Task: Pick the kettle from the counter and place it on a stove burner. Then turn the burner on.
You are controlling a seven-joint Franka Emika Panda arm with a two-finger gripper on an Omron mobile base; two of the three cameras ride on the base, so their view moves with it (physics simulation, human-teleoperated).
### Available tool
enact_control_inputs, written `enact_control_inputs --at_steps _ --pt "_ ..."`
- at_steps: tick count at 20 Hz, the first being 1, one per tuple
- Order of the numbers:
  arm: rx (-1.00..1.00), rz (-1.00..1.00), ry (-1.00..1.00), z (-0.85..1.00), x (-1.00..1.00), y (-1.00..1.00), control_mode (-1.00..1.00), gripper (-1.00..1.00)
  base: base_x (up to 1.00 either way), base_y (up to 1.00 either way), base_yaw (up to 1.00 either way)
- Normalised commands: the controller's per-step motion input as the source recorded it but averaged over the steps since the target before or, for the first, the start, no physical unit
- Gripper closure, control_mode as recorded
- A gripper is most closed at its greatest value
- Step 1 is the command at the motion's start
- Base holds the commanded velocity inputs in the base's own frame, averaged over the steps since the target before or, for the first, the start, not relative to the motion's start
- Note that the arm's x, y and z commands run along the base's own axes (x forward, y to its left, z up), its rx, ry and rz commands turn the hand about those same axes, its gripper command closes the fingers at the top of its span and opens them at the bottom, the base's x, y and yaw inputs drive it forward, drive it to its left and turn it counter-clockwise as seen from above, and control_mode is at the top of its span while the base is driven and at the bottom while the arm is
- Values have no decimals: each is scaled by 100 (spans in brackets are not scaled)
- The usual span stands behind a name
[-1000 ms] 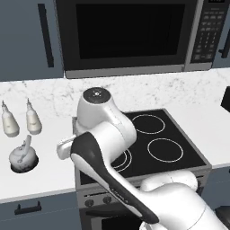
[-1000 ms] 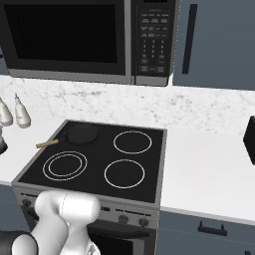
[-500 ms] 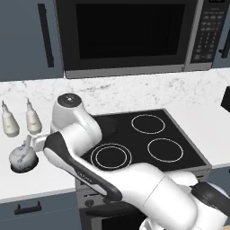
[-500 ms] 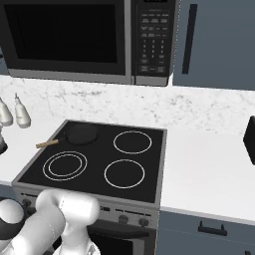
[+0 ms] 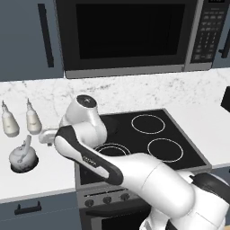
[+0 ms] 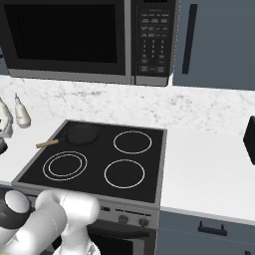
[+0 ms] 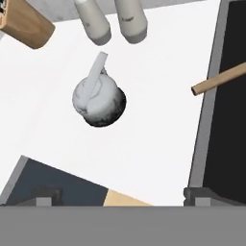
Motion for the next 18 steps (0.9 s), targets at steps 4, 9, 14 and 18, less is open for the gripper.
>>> enact_control_inputs --at_steps 4,9,14,18 --pt "4 -3 -1 -1 1 77 -100 -100 0 0 0" --pt "-1 -11 0 0 22 67 -100 -100 0 0 0" --pt "0 -6 1 0 20 19 -100 -100 0 0 0" --pt "0 0 2 -6 21 0 -100 -100 0 0 0"
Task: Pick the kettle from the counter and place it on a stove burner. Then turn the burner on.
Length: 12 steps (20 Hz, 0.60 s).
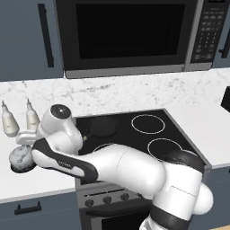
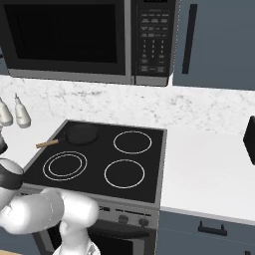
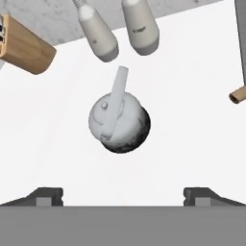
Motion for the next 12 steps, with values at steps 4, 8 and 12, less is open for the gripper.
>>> enact_control_inputs --at_steps 4,8,12 --pt "0 0 4 -23 34 3 -100 -100 0 0 0" --pt "0 -1 0 -7 32 15 -100 -100 0 0 0" --pt "0 -4 1 -3 21 40 -100 -100 0 0 0"
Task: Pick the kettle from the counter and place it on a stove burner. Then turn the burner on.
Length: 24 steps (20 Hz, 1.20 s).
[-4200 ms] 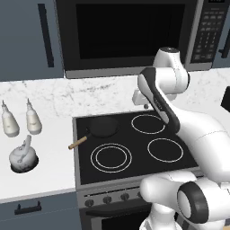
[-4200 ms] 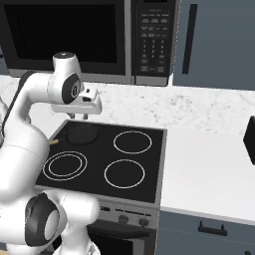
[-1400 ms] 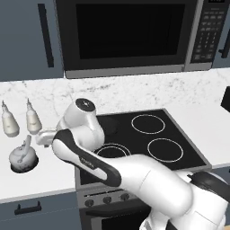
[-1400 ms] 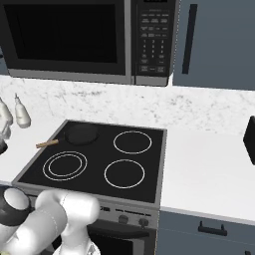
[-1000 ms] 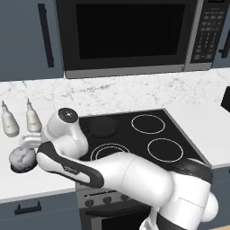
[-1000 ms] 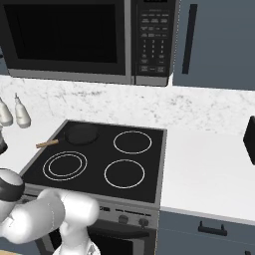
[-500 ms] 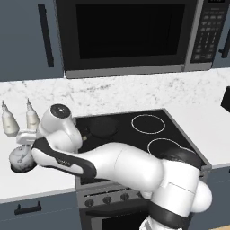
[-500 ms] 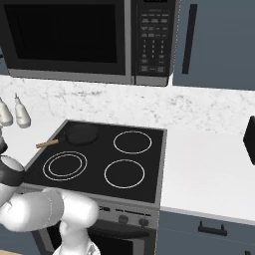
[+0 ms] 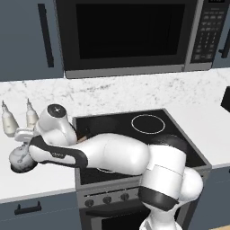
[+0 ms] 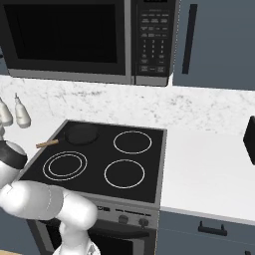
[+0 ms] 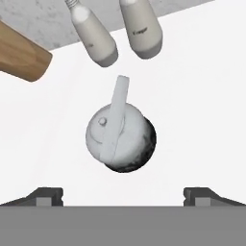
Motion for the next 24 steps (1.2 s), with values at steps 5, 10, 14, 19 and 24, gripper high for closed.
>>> enact_control_inputs --at_steps 5,10,14,19,24 --pt "-1 -2 4 -16 17 38 -100 -100 0 0 0" --pt "-3 0 5 -8 20 22 -100 -100 0 0 0" --pt "-6 0 9 -30 20 15 -100 -100 0 0 0" --pt "-5 0 9 -39 14 1 -100 -100 0 0 0" --pt "0 0 2 -30 18 4 -100 -100 0 0 0"
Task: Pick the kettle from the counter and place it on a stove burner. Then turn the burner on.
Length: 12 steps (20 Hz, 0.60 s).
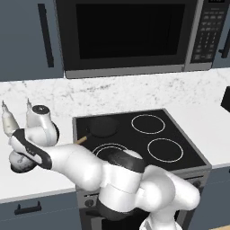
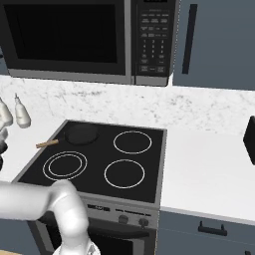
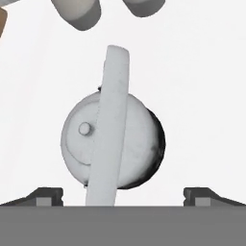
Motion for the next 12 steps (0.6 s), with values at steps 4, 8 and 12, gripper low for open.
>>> enact_control_inputs --at_steps 4,8,12 --pt "0 0 0 -24 28 15 -100 -100 0 0 0" --pt "0 -1 0 -17 34 28 -100 -100 0 0 0" --pt "0 -1 0 -5 21 24 -100 100 0 0 0"
